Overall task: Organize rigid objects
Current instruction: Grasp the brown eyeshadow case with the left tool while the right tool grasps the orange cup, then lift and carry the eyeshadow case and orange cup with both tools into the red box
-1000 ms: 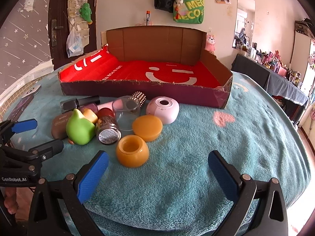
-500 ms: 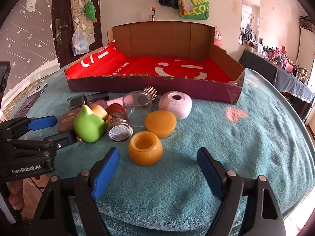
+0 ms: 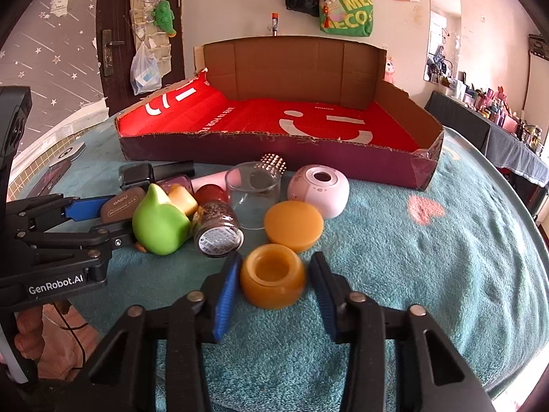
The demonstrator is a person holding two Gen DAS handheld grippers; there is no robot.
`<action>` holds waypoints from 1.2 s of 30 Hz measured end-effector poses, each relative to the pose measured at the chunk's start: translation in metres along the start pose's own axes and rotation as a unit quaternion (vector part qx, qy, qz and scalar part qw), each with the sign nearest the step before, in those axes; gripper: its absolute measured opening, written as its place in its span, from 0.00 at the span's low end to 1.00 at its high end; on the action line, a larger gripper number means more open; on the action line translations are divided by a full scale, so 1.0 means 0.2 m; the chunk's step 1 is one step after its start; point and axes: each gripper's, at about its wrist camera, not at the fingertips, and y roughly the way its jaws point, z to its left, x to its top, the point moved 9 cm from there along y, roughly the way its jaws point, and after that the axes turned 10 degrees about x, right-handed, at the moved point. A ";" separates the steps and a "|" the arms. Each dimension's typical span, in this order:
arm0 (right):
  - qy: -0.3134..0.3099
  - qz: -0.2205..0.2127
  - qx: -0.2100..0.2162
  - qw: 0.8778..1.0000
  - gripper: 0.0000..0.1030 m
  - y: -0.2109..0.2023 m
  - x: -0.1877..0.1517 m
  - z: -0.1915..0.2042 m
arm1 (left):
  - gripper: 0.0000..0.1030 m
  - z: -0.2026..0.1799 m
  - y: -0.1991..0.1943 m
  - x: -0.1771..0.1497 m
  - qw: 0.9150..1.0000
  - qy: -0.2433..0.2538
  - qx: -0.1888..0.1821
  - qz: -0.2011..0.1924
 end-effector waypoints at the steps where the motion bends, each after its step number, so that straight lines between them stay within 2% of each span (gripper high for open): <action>1: -0.002 0.001 -0.002 1.000 0.39 0.00 0.00 0.00 | 0.53 -0.01 -0.02 0.00 1.000 0.002 -0.002 -0.002; 7: 0.000 -0.009 0.011 1.000 0.39 -0.04 0.04 0.02 | 0.53 -0.01 -0.11 0.01 1.000 0.005 -0.008 -0.018; 12: -0.004 -0.038 0.022 0.999 0.39 -0.13 0.15 0.05 | 0.53 0.01 -0.18 0.07 0.999 -0.009 -0.018 -0.038; 16: 0.002 -0.050 0.033 0.998 0.39 -0.17 0.22 0.04 | 0.53 0.03 -0.21 0.15 0.998 -0.008 -0.012 -0.057; 22: 0.018 -0.053 0.059 0.997 0.39 -0.17 0.32 0.03 | 0.53 0.04 -0.23 0.23 0.997 -0.011 -0.013 -0.071; 31: 0.024 -0.050 0.072 0.996 0.39 -0.16 0.39 0.01 | 0.53 0.07 -0.21 0.35 0.997 -0.013 -0.014 -0.080; 36: 0.022 -0.056 0.065 0.996 0.39 -0.15 0.46 -0.03 | 0.53 0.09 -0.20 0.45 0.996 -0.017 -0.015 -0.091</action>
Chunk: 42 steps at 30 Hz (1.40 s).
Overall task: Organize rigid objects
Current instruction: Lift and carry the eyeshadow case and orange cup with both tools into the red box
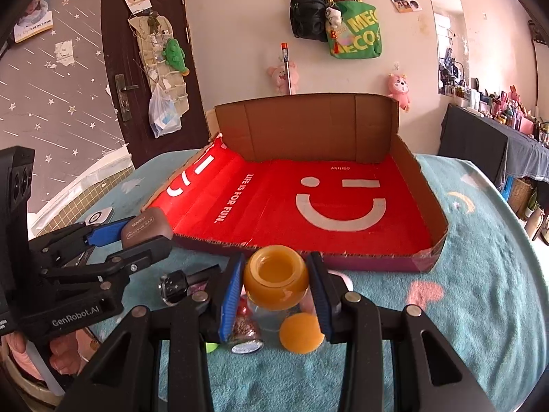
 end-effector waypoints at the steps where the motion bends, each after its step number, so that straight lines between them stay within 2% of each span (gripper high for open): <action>1: -0.001 -0.001 -0.001 1.000 0.39 0.00 0.02 -0.01 | 0.53 0.00 0.01 0.02 1.000 0.001 0.001 -0.003; 8: 0.005 0.000 -0.012 1.000 0.39 0.08 0.14 -0.10 | 0.53 0.03 0.11 0.18 1.000 0.000 0.009 -0.012; 13: 0.019 0.005 -0.030 0.999 0.39 0.16 0.21 -0.21 | 0.53 0.06 0.28 0.22 1.000 -0.012 0.019 0.010; 19: 0.028 0.032 -0.053 0.998 0.39 0.31 0.23 -0.32 | 0.53 0.07 0.50 0.18 0.997 -0.026 0.020 0.066; 28: 0.055 0.108 -0.065 0.990 0.39 0.51 0.13 -0.44 | 0.53 0.06 0.69 0.09 0.993 -0.016 0.031 0.117; 34: 0.072 0.139 -0.074 0.985 0.39 0.57 0.08 -0.52 | 0.53 0.07 0.78 0.03 0.989 -0.016 0.036 0.146; 42: 0.065 0.137 -0.089 0.984 0.39 0.59 0.08 -0.54 | 0.53 0.07 0.78 0.02 0.988 -0.016 0.038 0.146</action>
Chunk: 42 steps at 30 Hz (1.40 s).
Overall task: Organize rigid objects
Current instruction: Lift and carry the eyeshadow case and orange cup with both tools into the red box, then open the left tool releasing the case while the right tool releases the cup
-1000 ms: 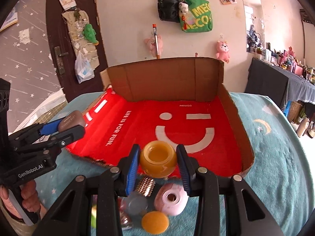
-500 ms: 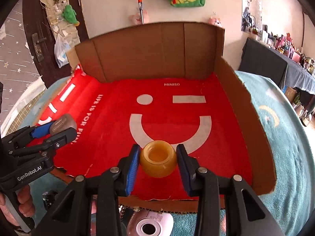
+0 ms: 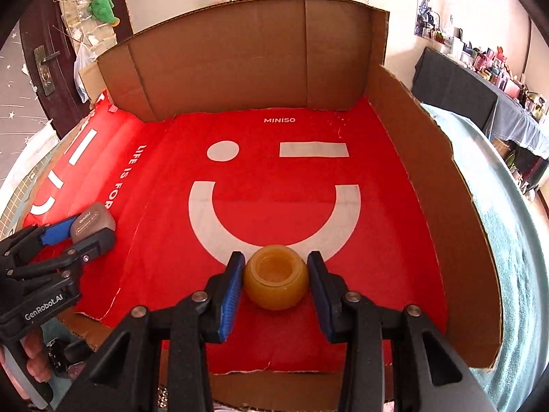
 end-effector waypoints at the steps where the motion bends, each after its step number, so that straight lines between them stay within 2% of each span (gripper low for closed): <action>1: 0.000 0.000 0.000 1.000 0.39 0.00 0.00 0.00 | 0.53 0.00 0.00 0.00 1.000 0.000 0.000 0.000; 15: -0.001 -0.003 -0.001 1.000 0.40 0.00 0.00 0.00 | 0.54 0.01 0.00 0.00 1.000 -0.004 0.004 0.006; 20: -0.001 -0.002 0.006 1.000 0.48 0.00 0.00 0.01 | 0.55 0.01 0.00 0.00 1.000 -0.003 0.009 0.007; 28: 0.001 -0.008 0.011 1.000 0.54 -0.02 0.00 0.02 | 0.55 0.00 -0.02 -0.01 1.000 0.006 0.019 0.001; 31: 0.001 -0.013 0.015 1.000 0.56 -0.04 0.00 0.03 | 0.63 0.01 -0.05 0.00 1.000 0.005 0.027 -0.011; 37: 0.001 -0.032 0.025 0.999 0.58 -0.12 0.01 0.06 | 0.68 0.02 -0.09 0.01 0.999 0.005 0.027 -0.020; 42: 0.007 -0.056 0.040 0.998 0.66 -0.21 0.02 0.08 | 0.74 0.01 -0.14 0.01 0.999 0.008 0.023 -0.032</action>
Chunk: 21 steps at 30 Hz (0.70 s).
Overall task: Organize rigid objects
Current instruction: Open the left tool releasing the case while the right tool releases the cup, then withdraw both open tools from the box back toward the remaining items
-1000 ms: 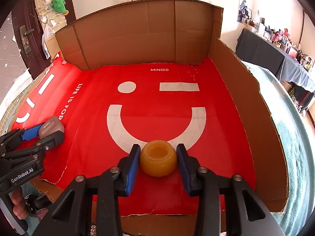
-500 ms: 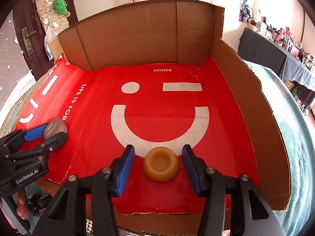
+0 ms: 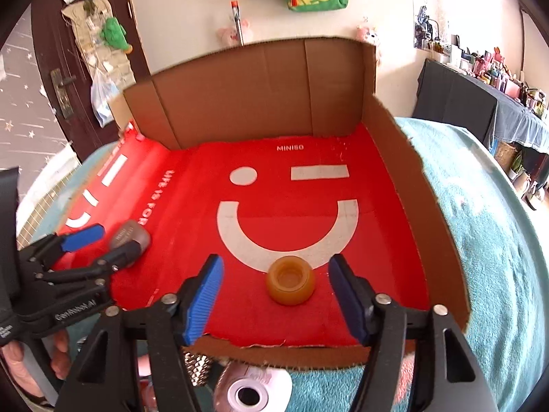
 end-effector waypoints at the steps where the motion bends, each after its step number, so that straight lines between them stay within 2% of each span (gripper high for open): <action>1: 0.000 -0.003 0.002 1.000 0.67 -0.01 0.00 0.01 | 0.76 0.00 -0.02 0.00 1.000 0.000 0.001 -0.005; 10: 0.005 -0.035 0.019 0.999 0.80 -0.14 -0.01 0.04 | 0.96 0.02 -0.16 0.00 0.999 -0.011 -0.004 -0.037; 18: 0.007 -0.061 0.030 0.998 0.92 -0.25 -0.02 0.06 | 1.00 0.01 -0.26 -0.02 0.998 -0.020 -0.006 -0.060; 21: 0.004 -0.069 0.027 0.997 0.94 -0.28 -0.03 0.06 | 1.00 0.00 -0.28 -0.04 0.998 -0.025 -0.022 -0.059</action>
